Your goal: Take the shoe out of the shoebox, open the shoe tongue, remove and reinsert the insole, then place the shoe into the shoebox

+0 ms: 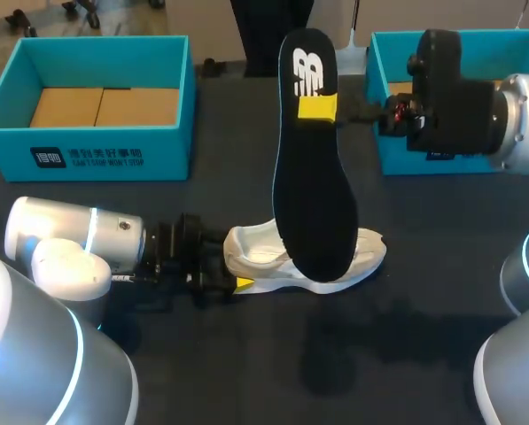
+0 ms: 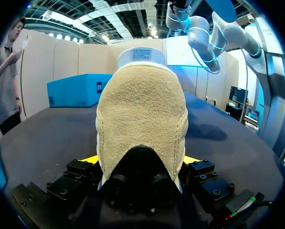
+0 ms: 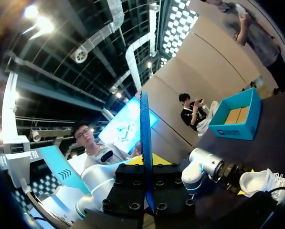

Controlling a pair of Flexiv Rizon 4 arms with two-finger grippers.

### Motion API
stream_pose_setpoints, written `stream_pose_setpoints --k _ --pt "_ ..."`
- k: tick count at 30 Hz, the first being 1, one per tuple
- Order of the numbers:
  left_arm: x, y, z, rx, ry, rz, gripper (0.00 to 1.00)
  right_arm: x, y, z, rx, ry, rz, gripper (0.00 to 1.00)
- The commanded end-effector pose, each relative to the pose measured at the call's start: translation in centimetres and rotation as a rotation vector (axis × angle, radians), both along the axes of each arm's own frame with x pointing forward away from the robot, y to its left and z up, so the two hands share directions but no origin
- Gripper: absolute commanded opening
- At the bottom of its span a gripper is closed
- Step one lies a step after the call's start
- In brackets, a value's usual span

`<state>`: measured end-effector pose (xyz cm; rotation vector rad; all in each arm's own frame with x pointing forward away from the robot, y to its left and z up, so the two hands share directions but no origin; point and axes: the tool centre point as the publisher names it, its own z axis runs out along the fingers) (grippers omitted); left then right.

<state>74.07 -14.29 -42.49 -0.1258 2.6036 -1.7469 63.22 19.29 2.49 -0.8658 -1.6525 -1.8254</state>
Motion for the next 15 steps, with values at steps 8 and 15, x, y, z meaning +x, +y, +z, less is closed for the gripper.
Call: stream_pose_setpoints --k 8,15 --pt "-0.02 -0.16 -0.12 0.003 0.000 -0.001 0.00 0.18 0.25 0.20 -0.006 0.002 0.001 0.00" --pt "-0.04 0.00 -0.18 0.022 0.023 -0.004 1.00 0.18 0.25 0.20 -0.006 0.002 0.001 0.00"
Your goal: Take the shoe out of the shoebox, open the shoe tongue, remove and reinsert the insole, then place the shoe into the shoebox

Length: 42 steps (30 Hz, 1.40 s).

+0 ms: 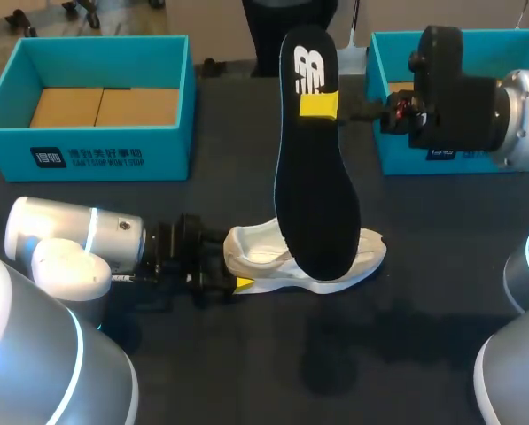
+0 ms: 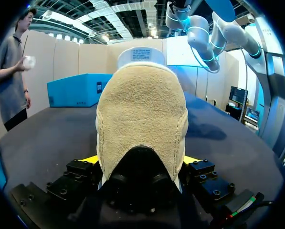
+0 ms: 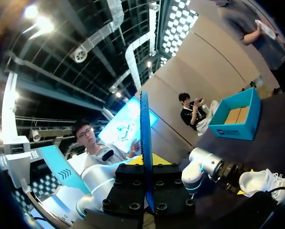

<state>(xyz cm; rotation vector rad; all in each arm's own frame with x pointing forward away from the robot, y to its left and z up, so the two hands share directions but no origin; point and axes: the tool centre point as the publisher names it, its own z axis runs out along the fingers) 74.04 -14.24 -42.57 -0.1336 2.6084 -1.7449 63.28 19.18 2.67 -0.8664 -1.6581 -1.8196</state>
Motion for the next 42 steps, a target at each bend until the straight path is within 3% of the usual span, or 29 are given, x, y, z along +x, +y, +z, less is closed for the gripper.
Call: stream_pose_setpoints --k 1,21,37,42 --pt "0.0 0.0 -0.1 0.030 0.020 -0.012 1.00 0.1 0.4 0.0 0.000 0.001 -0.001 0.00" --pt "0.1 1.6 2.2 0.154 0.034 -0.010 1.00 0.1 0.4 0.0 0.000 0.001 -0.001 0.00" --pt "0.1 1.6 2.3 0.155 0.036 -0.010 1.00 0.1 0.4 0.0 0.000 0.001 -0.001 0.00" --pt "0.0 2.0 3.5 0.203 0.032 -0.012 1.00 0.1 0.4 0.0 0.000 0.001 -0.001 0.00"
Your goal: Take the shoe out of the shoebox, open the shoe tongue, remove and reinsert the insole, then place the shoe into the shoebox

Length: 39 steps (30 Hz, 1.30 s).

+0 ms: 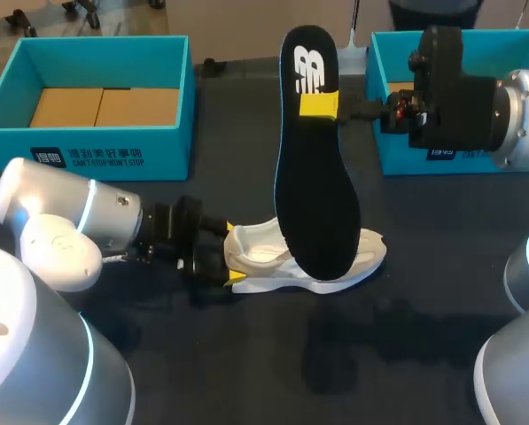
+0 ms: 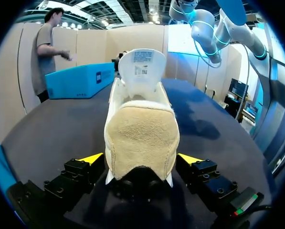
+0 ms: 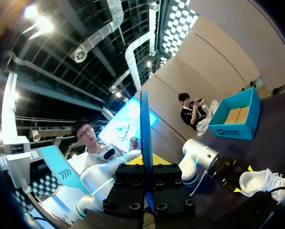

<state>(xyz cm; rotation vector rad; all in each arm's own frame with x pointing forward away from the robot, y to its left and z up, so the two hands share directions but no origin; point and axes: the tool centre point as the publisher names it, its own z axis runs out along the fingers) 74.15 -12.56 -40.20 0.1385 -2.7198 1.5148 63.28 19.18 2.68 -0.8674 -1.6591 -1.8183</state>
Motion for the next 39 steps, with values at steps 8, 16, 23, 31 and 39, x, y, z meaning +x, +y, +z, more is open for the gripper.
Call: stream_pose_setpoints --k 8,16,23,31,39 --pt "0.2 0.9 2.3 0.166 0.017 0.014 1.00 0.1 0.4 0.0 0.001 0.001 -0.001 0.00" --pt "0.1 0.9 2.4 0.176 0.019 0.012 1.00 0.1 0.4 0.0 0.001 0.001 -0.001 0.00" --pt "-0.1 1.1 3.2 0.228 0.002 0.005 1.00 0.1 0.4 0.0 0.001 0.001 -0.001 0.00" --pt "0.3 1.8 5.6 0.425 0.033 0.039 1.00 0.1 0.4 0.0 0.001 0.001 -0.001 0.00" --pt "0.5 1.1 6.8 0.571 0.089 0.016 1.00 0.1 0.4 0.0 0.001 0.001 -0.001 0.00"
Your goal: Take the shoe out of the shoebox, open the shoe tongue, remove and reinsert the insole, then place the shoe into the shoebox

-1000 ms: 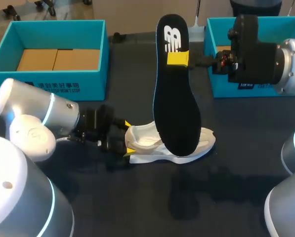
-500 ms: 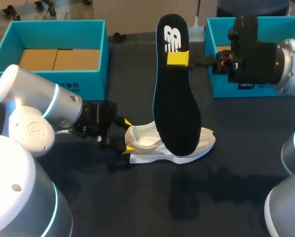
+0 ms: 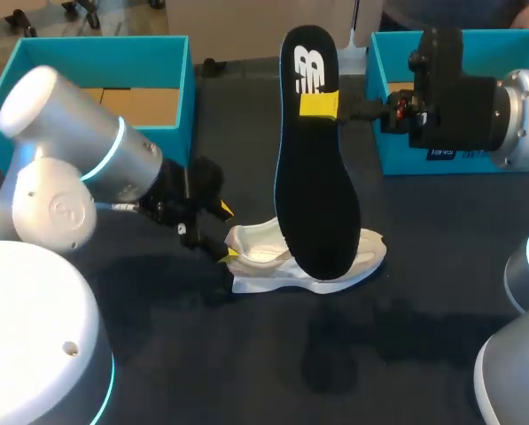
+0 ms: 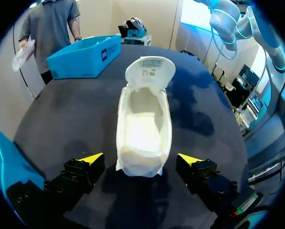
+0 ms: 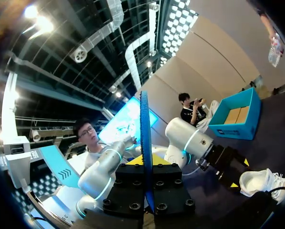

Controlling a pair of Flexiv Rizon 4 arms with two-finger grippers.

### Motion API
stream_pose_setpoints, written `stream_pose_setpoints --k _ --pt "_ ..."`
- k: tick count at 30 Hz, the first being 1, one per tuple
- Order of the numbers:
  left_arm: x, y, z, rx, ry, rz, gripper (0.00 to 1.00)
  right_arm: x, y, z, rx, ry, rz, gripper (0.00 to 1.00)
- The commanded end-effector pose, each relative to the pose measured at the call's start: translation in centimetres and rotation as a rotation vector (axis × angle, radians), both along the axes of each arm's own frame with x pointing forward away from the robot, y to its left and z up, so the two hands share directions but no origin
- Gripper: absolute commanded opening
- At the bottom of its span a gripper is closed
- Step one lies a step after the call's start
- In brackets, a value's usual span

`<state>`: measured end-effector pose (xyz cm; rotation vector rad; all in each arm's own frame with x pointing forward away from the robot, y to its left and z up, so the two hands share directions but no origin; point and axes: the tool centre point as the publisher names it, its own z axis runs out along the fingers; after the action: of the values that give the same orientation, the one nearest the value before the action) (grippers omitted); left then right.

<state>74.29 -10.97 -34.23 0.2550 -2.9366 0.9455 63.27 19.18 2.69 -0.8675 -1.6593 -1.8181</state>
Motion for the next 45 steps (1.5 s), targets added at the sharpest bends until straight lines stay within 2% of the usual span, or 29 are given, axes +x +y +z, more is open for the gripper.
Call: stream_pose_setpoints --k 1,14,45 --pt "0.3 -0.5 0.9 0.196 0.029 -0.027 1.00 0.1 0.4 0.0 0.001 0.000 -0.001 0.00" --pt "0.5 -1.4 2.8 0.458 -0.004 -0.081 1.00 0.1 0.4 0.0 0.001 0.000 -0.001 0.00" --pt "0.5 -1.4 2.8 0.458 -0.004 -0.081 1.00 0.1 0.4 0.0 0.001 0.000 -0.001 0.00"
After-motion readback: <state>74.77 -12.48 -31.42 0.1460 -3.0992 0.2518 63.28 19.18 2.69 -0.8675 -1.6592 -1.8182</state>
